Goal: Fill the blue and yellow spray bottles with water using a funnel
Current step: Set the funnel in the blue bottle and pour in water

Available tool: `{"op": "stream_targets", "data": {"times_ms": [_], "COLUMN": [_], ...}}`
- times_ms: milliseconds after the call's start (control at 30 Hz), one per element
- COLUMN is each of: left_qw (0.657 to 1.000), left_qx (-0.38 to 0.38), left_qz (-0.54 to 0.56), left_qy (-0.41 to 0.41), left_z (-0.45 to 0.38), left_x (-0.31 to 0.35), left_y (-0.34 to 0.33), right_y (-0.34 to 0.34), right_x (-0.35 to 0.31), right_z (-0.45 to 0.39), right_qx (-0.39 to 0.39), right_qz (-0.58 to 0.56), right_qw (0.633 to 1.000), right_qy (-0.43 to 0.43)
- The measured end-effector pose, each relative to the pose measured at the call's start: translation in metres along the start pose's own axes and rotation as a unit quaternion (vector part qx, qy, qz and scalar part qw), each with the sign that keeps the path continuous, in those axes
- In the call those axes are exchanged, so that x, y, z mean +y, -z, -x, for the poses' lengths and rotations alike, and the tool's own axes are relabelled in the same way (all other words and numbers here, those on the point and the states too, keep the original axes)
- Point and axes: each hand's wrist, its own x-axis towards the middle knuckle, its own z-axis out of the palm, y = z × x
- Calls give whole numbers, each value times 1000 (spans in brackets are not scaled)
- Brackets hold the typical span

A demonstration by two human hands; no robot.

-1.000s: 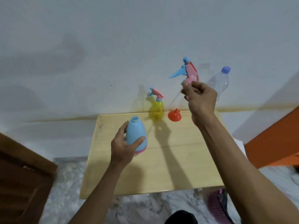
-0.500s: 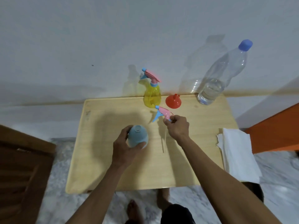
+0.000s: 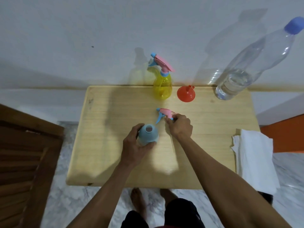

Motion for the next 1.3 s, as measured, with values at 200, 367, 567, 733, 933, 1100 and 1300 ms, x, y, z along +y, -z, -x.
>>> {"op": "stream_targets", "data": {"times_ms": [200,367,567,733,933,1100,1300], "left_qw": [1000,1000,1000,999,996,996,996], "left_qx": [-1,-5,4,8,4,7,6], "left_qz": [-16,-16,-10,-24,-61,-67,-72], "left_qy": [-5,-11,-27,-33,-57,-57,-55], "left_z": [-1,-2,-4,-9,-15,-13,-14], "left_x": [-7,-5,-11,-15,-22,-23,-24], "left_y": [-3,-3,-3,-7,-8,-8,-8], "right_y": [-3,-1,19,53,63,60,64], "right_x": [3,3,7,1,-23,-37,-44], "right_z": [1,5,-1,-50,-100,-113,-116], "right_qx": [27,28,61,114,93,68,50], "right_qz": [-9,-6,-57,-49,-25,14,36], "right_qw": [1000,1000,996,992,995,997,997], "right_qy": [-8,-6,11,14,-6,-21,-42]}}
